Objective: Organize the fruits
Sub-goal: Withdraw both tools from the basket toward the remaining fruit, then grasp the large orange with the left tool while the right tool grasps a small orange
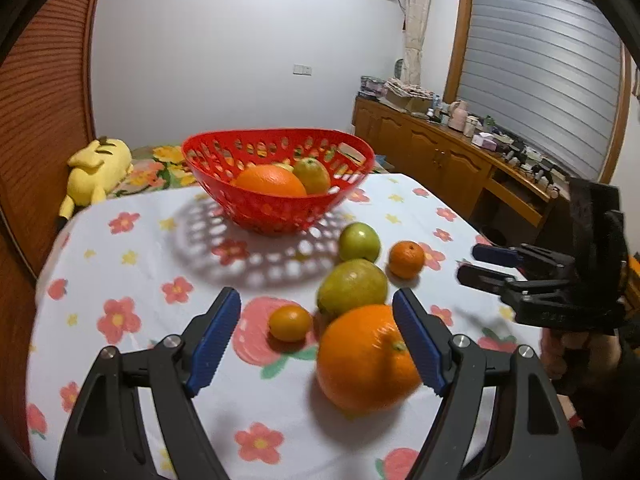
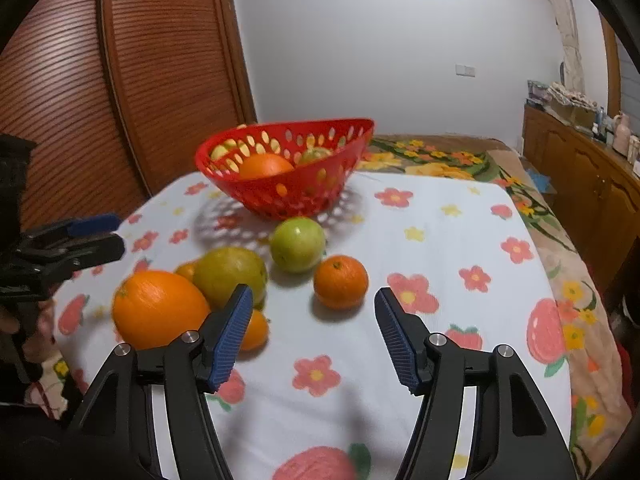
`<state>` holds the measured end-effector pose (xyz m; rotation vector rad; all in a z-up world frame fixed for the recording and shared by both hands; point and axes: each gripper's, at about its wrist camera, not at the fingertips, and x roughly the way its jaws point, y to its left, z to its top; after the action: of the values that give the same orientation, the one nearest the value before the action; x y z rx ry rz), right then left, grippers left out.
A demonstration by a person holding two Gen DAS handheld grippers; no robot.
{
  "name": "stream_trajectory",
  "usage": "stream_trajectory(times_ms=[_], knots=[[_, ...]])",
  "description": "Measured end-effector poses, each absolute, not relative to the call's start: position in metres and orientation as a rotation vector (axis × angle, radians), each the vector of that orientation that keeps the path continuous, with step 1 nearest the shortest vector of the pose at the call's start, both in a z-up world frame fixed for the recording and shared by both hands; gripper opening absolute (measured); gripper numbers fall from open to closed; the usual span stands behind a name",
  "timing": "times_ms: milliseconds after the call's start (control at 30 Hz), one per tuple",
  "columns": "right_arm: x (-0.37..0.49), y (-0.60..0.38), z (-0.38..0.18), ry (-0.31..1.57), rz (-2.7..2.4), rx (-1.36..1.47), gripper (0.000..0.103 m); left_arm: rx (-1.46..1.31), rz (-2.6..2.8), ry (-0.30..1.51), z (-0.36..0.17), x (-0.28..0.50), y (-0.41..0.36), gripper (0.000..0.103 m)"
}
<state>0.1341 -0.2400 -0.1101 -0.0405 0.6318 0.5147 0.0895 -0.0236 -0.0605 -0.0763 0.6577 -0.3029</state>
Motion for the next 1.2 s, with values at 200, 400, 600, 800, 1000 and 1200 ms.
stream_trajectory(times_ms=[200, 400, 600, 800, 1000, 1200], knots=[[0.135, -0.237, -0.12, 0.644, 0.517, -0.041, 0.065, -0.085, -0.336, 0.656, -0.063, 0.086, -0.036, 0.079], [0.135, -0.236, -0.124, 0.647, 0.513, -0.048, 0.065, -0.087, -0.357, 0.687, -0.07, 0.088, -0.045, 0.079], [0.135, -0.243, -0.125, 0.652, 0.507, -0.026, 0.065, -0.077, -0.365, 0.715, -0.079, 0.089, -0.055, 0.079], [0.135, -0.245, -0.125, 0.657, 0.508, -0.019, 0.065, -0.071, -0.364, 0.757, -0.092, 0.091, -0.062, 0.079], [0.134, -0.241, -0.128, 0.661, 0.52, -0.025, 0.065, -0.062, -0.362, 0.78, -0.104, 0.094, -0.065, 0.082], [0.134, -0.235, -0.131, 0.669, 0.53, -0.03, 0.065, -0.086, -0.387, 0.812, -0.113, 0.097, -0.064, 0.083]])
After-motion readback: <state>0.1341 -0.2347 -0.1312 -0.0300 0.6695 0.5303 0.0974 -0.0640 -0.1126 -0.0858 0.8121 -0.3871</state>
